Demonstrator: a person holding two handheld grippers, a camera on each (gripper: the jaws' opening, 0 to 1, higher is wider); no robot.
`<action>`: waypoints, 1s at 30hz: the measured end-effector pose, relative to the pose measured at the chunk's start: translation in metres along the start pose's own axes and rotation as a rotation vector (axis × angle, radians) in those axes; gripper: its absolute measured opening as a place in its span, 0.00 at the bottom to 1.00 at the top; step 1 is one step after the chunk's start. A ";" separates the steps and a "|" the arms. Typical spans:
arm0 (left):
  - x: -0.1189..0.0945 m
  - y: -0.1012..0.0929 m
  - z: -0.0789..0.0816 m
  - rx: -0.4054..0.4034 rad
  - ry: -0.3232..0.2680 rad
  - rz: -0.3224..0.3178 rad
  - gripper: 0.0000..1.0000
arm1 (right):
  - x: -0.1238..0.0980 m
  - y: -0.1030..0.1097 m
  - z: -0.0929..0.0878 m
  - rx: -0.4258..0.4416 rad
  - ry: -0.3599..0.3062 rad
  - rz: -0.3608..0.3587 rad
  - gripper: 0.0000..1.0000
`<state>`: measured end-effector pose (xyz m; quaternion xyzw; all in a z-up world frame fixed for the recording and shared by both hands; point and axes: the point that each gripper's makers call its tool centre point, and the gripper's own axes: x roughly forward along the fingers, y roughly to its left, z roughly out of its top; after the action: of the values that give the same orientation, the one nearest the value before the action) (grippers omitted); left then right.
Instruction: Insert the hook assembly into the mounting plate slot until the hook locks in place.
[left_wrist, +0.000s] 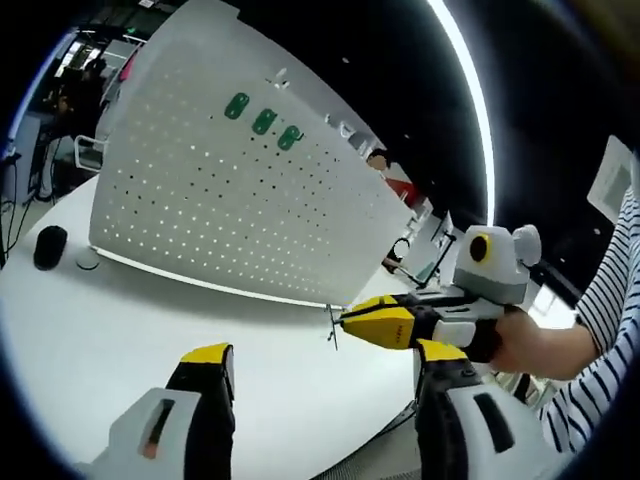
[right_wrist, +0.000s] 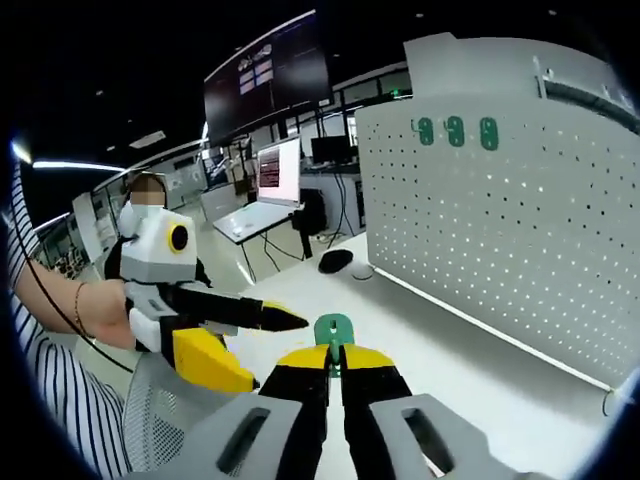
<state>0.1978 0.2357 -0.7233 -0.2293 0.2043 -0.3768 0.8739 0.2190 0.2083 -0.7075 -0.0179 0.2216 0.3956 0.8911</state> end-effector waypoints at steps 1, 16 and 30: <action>0.000 -0.001 -0.001 0.001 0.000 -0.001 0.79 | 0.000 -0.001 0.002 0.004 -0.011 -0.004 0.00; -0.005 0.008 -0.005 0.102 -0.028 0.068 0.90 | -0.013 -0.014 0.047 -0.035 -0.245 -0.154 0.00; -0.008 0.010 -0.014 0.133 -0.007 0.074 1.00 | -0.017 -0.035 0.078 -0.071 -0.356 -0.281 0.01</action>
<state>0.1905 0.2443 -0.7385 -0.1644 0.1841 -0.3563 0.9012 0.2638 0.1881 -0.6352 -0.0099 0.0424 0.2721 0.9613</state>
